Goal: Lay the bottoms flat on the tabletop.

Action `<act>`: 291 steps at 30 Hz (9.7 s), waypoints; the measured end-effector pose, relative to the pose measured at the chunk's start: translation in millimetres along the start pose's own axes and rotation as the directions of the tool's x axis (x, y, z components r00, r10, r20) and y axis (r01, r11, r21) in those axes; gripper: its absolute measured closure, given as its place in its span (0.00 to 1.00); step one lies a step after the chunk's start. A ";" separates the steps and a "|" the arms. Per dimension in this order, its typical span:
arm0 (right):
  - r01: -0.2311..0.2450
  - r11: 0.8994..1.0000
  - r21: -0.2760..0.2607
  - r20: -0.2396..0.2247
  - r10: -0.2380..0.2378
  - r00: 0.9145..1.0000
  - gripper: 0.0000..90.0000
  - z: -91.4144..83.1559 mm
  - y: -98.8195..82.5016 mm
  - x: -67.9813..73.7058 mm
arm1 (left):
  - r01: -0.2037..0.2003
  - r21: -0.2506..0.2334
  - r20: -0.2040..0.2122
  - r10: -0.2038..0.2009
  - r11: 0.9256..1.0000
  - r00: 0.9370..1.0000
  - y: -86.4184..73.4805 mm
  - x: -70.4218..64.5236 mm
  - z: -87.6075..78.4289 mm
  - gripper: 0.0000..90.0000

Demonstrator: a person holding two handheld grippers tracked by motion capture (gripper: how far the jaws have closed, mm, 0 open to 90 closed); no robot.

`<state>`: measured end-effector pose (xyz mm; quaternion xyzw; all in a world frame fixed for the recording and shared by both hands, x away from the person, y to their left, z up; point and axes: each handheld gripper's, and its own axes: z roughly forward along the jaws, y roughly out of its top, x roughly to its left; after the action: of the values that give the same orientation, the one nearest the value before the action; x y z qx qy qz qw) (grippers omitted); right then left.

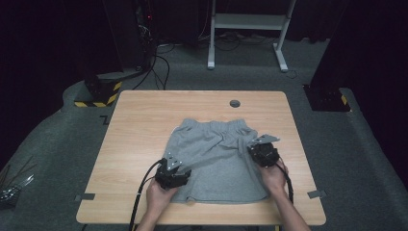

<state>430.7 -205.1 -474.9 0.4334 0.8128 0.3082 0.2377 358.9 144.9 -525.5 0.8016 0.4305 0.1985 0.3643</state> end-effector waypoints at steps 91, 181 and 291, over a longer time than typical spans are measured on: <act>0.037 0.998 -0.045 -0.173 -0.044 0.984 0.52 13.2 -46.6 45.9 | 0.109 0.054 -0.070 -0.105 0.993 0.992 59.6 84.8 30.3 0.93; 0.004 1.000 0.000 -0.141 -0.004 0.990 0.68 63.9 6.2 24.9 | 0.001 0.044 -0.038 0.001 0.999 0.999 26.2 20.4 23.1 0.42; -0.219 0.952 -0.214 -0.067 0.210 0.975 0.48 -49.9 -62.6 -48.9 | 0.208 -0.164 -0.035 -0.217 0.964 0.976 -5.6 74.8 -65.5 0.35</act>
<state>388.2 -288.6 -478.6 0.4834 0.7267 0.4295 0.2317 355.6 236.4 -486.4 0.7135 0.5062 0.2132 0.4350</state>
